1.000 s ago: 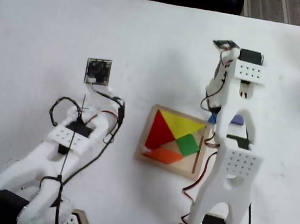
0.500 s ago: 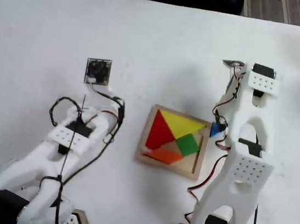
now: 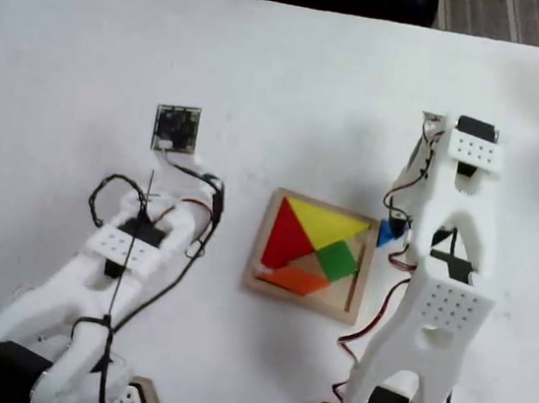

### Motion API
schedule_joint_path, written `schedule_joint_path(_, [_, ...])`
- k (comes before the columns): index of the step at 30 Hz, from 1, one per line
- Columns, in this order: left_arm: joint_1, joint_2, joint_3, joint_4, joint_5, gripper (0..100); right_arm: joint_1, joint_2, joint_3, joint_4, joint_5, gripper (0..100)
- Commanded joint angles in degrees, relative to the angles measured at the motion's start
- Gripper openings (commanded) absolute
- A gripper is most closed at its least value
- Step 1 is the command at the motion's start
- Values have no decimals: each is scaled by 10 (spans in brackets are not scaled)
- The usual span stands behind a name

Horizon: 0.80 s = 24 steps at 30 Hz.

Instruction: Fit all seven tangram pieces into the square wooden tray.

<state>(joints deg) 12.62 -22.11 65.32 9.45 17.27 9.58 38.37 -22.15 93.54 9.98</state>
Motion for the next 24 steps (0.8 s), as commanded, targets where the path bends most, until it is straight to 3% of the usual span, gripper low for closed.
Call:
schedule_joint_path(1, [-7, -16, -6, -14, -8, 24, -4, -35, 40, -43, -25, 163])
schedule_joint_path(12, [-7, -16, -6, -15, -8, 24, -27, -287, 346, -235, -61, 163])
schedule_joint_path(15, [-7, -16, -6, -15, -8, 24, -31, -303, 366, -244, -68, 163])
schedule_joint_path(19, [-7, -16, -6, -15, -8, 24, -42, -289, 353, -247, -173, 166])
schedule_joint_path(24, [-7, -16, -6, -14, -8, 24, -66, -235, 345, -276, -219, 165])
